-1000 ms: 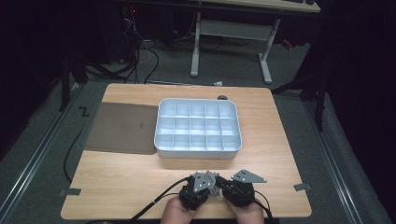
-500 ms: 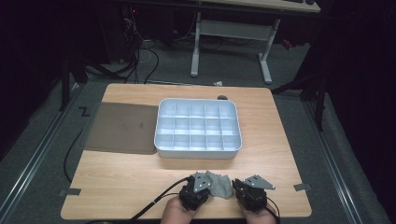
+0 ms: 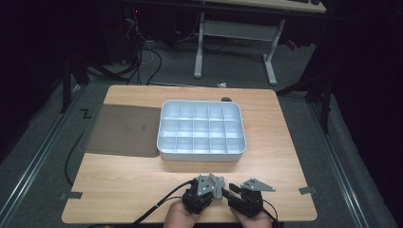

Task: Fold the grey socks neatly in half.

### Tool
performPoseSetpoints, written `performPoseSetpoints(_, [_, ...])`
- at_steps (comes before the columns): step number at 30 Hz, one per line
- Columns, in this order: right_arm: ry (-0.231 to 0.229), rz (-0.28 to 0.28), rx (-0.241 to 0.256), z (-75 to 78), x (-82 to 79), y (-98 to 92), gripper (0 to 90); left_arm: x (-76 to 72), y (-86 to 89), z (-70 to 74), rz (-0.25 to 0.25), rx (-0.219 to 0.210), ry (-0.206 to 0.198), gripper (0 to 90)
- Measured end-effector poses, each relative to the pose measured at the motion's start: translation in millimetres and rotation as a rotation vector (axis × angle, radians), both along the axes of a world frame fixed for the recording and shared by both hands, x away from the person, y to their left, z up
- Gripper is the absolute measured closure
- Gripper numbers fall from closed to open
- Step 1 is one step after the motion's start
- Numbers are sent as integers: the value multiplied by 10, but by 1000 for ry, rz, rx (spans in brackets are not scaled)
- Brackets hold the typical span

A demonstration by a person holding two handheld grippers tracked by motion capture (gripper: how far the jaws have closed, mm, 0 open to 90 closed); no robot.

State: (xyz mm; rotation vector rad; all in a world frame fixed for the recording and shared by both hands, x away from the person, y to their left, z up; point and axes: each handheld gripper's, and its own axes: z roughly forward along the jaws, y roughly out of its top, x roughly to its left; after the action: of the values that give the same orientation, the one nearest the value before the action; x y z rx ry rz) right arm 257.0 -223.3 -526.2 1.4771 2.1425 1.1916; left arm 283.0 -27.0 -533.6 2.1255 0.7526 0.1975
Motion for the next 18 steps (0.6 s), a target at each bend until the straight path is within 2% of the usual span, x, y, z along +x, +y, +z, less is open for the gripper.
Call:
performPoseSetpoints(2, [-34, 3, 11, 40, 5, 18, 630, 0, 0, 0, 0, 0, 0, 900])
performPoseSetpoints(4, [-36, 17, 46, 71, 35, 38, 672, -1, -1, 0, 0, 1, -1, 900])
performPoseSetpoints(5, [-37, 16, 6, 74, 56, 65, 692, -1, -1, 0, 0, 1, 0, 900])
performPoseSetpoints(6, [-40, -16, -58, 69, 65, 101, 721, -1, -1, 0, 0, 1, 0, 900])
performPoseSetpoints(7, [-51, -20, -89, 55, 74, 104, 749, -1, 0, 0, 0, 0, 0, 900])
performPoseSetpoints(8, [-39, -29, -122, 30, 86, 111, 783, 0, 0, 0, 0, 0, 0, 900])
performPoseSetpoints(10, [-6, -32, -161, -39, 119, 121, 827, 2, 1, -1, 0, -3, 3, 900])
performPoseSetpoints(11, [-20, -32, -162, -48, 118, 120, 837, 3, 1, -1, -1, -3, 3, 900])
performPoseSetpoints(13, [-1, -16, -136, -41, 132, 124, 841, 0, -1, 0, 0, 0, 0, 900])
performPoseSetpoints(15, [10, 14, -43, -25, 131, 121, 858, 0, -1, 0, -1, 0, 0, 900])
performPoseSetpoints(17, [-13, 36, 28, 40, 105, 124, 876, 0, -1, 0, -1, 0, 0, 900])
performPoseSetpoints(18, [-25, 50, 43, 70, 96, 137, 878, 1, 0, 0, -1, -1, 1, 900])
